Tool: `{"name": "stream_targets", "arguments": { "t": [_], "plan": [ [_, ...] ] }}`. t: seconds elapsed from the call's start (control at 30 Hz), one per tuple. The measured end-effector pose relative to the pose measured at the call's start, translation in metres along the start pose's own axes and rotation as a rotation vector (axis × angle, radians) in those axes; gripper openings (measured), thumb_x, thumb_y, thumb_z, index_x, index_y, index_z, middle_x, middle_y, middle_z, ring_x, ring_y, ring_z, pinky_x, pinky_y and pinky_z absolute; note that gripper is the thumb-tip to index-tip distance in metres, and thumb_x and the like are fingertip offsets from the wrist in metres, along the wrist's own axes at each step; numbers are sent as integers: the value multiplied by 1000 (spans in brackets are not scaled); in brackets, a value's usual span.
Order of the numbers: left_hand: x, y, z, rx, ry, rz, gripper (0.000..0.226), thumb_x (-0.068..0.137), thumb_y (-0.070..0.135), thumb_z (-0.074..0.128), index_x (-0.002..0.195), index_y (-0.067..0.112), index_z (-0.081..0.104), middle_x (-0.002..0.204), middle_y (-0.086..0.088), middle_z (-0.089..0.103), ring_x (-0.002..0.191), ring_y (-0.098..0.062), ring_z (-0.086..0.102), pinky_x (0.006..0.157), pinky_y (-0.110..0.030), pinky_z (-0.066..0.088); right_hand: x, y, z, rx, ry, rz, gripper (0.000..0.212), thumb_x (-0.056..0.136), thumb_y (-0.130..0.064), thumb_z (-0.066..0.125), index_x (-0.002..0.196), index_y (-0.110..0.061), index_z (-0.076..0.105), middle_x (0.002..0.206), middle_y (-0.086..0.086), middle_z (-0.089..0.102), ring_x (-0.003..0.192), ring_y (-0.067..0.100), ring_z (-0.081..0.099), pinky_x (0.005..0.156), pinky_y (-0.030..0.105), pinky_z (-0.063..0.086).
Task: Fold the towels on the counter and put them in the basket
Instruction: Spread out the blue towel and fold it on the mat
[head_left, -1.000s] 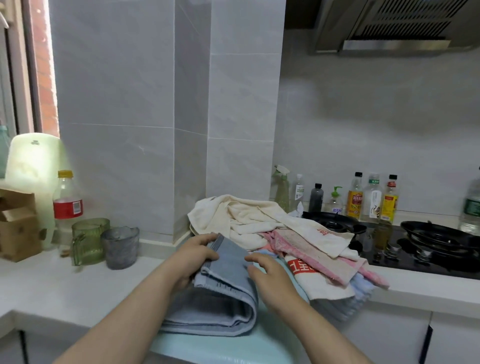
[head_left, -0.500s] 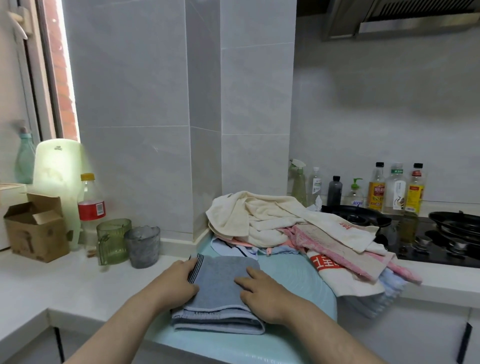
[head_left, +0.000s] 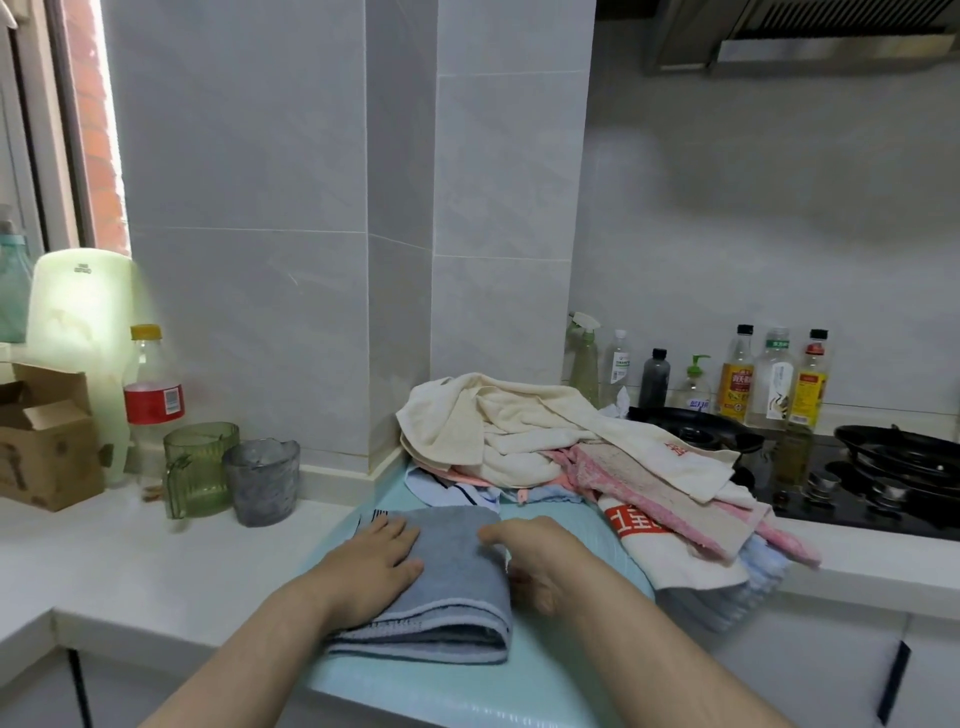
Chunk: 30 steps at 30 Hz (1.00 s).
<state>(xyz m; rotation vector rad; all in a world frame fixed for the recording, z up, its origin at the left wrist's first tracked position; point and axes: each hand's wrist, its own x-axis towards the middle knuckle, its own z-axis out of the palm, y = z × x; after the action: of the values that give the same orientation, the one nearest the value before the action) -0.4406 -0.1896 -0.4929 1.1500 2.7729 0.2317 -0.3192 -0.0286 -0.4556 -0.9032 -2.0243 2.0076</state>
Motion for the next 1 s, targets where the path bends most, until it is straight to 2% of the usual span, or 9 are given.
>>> {"name": "stream_targets", "arguments": {
  "t": [0.13,0.23,0.33,0.4,0.53,0.67,0.77,0.9,1.0],
  "plan": [
    [-8,0,0,-120,82,19,56,103,43,24,154,21,14,162,4,4,149,-13,-1,120,-28,2,1,-1,15,-112,-47,45,49,77,-4,70,122,-2,51,107,17,65,89,28,66,70,34,57],
    [-16,4,-14,-426,336,87,40,102,27,39,142,21,37,146,7,35,140,-10,28,108,-19,22,0,1,15,-284,-39,-145,50,70,-4,65,118,-11,54,104,12,64,84,24,65,64,29,54],
    [-22,10,-52,-576,482,169,75,87,17,66,149,25,24,143,18,26,133,2,22,107,-15,17,-13,-8,5,-343,-139,-388,47,69,-2,62,108,-27,57,98,3,67,85,21,67,73,34,59],
    [-24,15,-81,-524,400,190,94,69,18,74,150,27,26,145,17,33,134,1,31,107,-17,24,-25,-17,-5,-391,-202,-565,47,73,2,60,108,-29,61,100,-4,66,89,13,64,74,27,55],
    [-36,39,-118,-602,200,193,21,65,10,75,84,18,68,78,4,66,76,-10,60,66,-23,48,-42,-40,-35,-405,-177,-699,41,73,-8,68,105,-35,68,103,-7,69,95,10,65,78,24,54],
    [-40,49,-120,-1065,240,104,24,69,11,70,92,3,68,84,-15,72,77,-25,68,71,-35,54,-40,-34,-64,9,-145,-460,60,61,-43,82,115,-24,65,112,12,69,95,23,68,86,39,56],
    [-34,51,-96,-1460,126,-32,26,79,1,63,105,-2,65,99,-23,71,88,-32,69,79,-41,55,-36,-15,-64,207,-203,-269,36,83,-26,71,117,-15,64,108,13,72,92,29,67,82,42,56],
    [-27,45,-58,-1494,6,-214,21,81,1,62,101,-3,65,97,-20,72,91,-33,67,86,-41,53,-25,-11,-58,146,-52,-199,24,86,1,59,108,-3,67,95,14,75,90,31,71,79,39,59],
    [-26,38,-48,-1255,42,-268,12,64,5,63,74,10,59,60,-2,58,62,-19,50,57,-27,41,-23,-10,-58,-126,-1,-164,26,82,-1,62,106,-8,68,94,5,72,76,16,65,57,21,49]
  ]
}}
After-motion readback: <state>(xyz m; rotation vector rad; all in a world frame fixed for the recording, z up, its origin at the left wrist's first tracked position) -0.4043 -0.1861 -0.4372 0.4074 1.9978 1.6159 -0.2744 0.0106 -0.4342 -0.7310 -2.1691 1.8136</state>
